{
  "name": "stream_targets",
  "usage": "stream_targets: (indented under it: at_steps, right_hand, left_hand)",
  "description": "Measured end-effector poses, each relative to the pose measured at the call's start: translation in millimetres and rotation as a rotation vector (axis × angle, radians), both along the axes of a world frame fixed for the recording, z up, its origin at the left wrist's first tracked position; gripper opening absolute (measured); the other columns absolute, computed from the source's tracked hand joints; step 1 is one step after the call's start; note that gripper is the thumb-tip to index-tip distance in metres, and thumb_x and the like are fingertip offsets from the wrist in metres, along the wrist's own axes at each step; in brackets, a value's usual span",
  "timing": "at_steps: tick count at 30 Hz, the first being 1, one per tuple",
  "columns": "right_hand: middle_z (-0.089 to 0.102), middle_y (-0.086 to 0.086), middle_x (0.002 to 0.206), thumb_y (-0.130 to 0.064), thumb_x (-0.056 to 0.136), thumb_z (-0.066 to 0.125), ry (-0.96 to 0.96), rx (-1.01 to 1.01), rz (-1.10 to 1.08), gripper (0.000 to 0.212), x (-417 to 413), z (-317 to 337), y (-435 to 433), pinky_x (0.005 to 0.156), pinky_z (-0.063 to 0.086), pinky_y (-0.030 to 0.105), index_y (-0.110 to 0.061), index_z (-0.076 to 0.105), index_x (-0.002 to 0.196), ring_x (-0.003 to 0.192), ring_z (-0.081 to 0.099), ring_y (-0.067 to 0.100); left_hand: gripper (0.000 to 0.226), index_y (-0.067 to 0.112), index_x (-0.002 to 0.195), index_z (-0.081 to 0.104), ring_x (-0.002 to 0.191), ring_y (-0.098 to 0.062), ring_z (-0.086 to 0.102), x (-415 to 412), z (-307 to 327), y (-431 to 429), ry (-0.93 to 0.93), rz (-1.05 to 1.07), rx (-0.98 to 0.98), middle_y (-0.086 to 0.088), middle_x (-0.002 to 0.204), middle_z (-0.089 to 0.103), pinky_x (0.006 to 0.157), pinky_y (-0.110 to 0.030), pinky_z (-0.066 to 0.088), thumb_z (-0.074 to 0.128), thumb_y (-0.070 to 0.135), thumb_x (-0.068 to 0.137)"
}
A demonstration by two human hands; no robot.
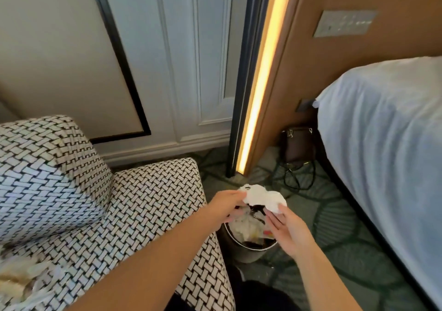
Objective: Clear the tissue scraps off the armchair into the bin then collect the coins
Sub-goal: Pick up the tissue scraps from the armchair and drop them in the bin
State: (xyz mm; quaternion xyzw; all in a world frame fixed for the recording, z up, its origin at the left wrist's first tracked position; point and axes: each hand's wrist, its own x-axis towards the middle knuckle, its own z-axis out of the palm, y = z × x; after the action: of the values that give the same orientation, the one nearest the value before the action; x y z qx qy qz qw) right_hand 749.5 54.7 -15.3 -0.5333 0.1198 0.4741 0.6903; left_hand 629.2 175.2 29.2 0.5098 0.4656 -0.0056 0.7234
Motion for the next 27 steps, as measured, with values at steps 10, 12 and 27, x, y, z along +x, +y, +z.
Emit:
stream_targets:
  at_steps: [10, 12, 27]
  right_hand:
    - [0.016, 0.011, 0.158, -0.032, 0.100, 0.043, 0.026, -0.102, 0.150, 0.060, -1, -16, -12, 0.117, 0.018, 0.043, -0.019, 0.015, 0.151, 0.145, 0.015, 0.026]
    - [0.021, 0.009, 0.156, -0.032, 0.100, 0.042, 0.003, -0.111, 0.166, 0.058, -5, -11, -12, 0.117, 0.021, 0.044, -0.017, 0.019, 0.151, 0.144, 0.020, 0.027]
    - [0.055, 0.007, 0.131, -0.029, 0.100, 0.042, -0.195, -0.029, 0.299, 0.043, -59, 80, 10, 0.103, 0.036, 0.037, -0.009, 0.045, 0.137, 0.121, 0.051, 0.024]
  left_hand:
    - [0.035, 0.028, 0.131, 0.050, 0.106, -0.013, 0.047, -3, -26, -4, 0.026, 0.020, -0.006, -0.001, 0.132, 0.049, 0.085, -0.029, 0.038, 0.048, 0.022, 0.096]
    - [0.031, 0.027, 0.127, 0.054, 0.107, -0.013, 0.049, -11, -26, -4, 0.021, 0.015, 0.013, 0.000, 0.131, 0.052, 0.089, -0.031, 0.037, 0.047, 0.022, 0.097]
    - [0.022, 0.024, 0.110, 0.063, 0.107, -0.014, 0.058, -97, 29, 2, -0.092, 0.116, 0.172, 0.002, 0.116, 0.062, 0.095, -0.033, 0.044, 0.054, 0.014, 0.093]
